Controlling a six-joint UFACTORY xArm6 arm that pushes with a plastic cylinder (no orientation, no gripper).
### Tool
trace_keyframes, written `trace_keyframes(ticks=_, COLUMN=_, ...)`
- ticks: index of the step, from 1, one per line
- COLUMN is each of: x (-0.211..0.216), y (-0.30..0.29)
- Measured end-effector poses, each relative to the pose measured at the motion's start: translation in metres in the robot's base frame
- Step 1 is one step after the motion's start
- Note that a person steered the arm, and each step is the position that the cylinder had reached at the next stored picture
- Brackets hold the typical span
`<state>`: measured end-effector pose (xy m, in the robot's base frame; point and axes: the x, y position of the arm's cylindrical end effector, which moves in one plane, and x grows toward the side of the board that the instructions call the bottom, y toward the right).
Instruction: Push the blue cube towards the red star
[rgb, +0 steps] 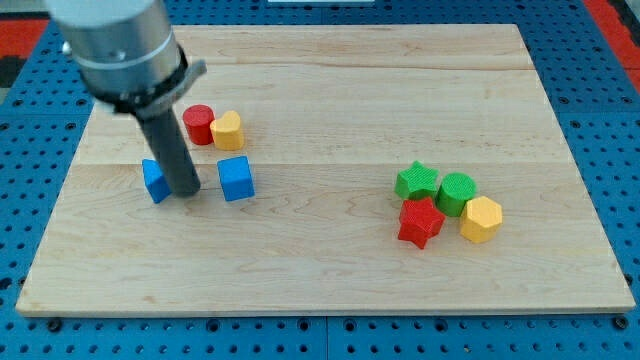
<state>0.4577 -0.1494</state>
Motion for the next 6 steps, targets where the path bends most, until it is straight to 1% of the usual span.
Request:
trace_keyframes(ticks=1, x=-0.017, y=0.094)
trace_keyframes(ticks=2, x=-0.01, y=0.173)
trace_keyframes(ticks=3, x=-0.027, y=0.072)
trace_keyframes(ticks=4, x=-0.011, y=0.044)
trace_keyframes(ticks=5, x=0.016, y=0.088)
trace_keyframes(ticks=6, x=0.016, y=0.162)
